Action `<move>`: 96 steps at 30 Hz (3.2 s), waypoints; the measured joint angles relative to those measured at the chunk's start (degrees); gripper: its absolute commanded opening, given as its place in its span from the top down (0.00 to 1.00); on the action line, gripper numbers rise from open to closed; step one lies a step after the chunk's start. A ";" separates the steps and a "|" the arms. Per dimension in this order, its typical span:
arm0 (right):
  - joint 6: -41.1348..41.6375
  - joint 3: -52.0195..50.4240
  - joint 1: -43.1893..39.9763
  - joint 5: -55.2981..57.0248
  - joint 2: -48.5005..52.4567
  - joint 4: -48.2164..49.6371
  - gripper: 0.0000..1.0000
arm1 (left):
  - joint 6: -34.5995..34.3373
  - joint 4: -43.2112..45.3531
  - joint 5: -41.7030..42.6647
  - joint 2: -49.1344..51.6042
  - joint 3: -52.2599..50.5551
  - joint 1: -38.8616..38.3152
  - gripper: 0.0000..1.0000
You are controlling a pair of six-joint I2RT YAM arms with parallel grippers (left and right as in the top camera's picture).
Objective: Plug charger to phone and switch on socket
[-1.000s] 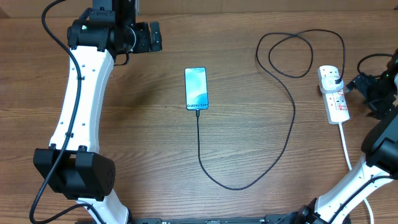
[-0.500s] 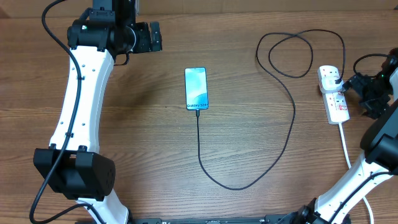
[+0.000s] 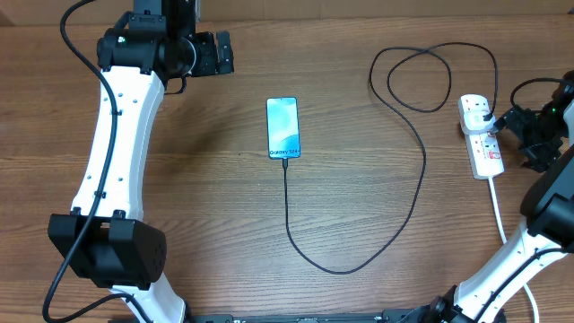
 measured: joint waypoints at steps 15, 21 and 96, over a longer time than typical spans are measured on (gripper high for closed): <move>-1.62 0.07 -0.09 -2.16 0.02 -1.11 0.00 | 0.00 0.02 0.00 0.00 0.00 0.00 0.00; -1.75 0.24 -0.31 -2.84 0.07 -2.67 0.00 | 0.00 0.00 0.00 0.00 0.00 0.00 0.00; -4.87 -57.83 38.58 -9.49 -98.55 19.71 0.00 | 0.00 0.00 -0.17 0.00 -0.04 0.00 0.00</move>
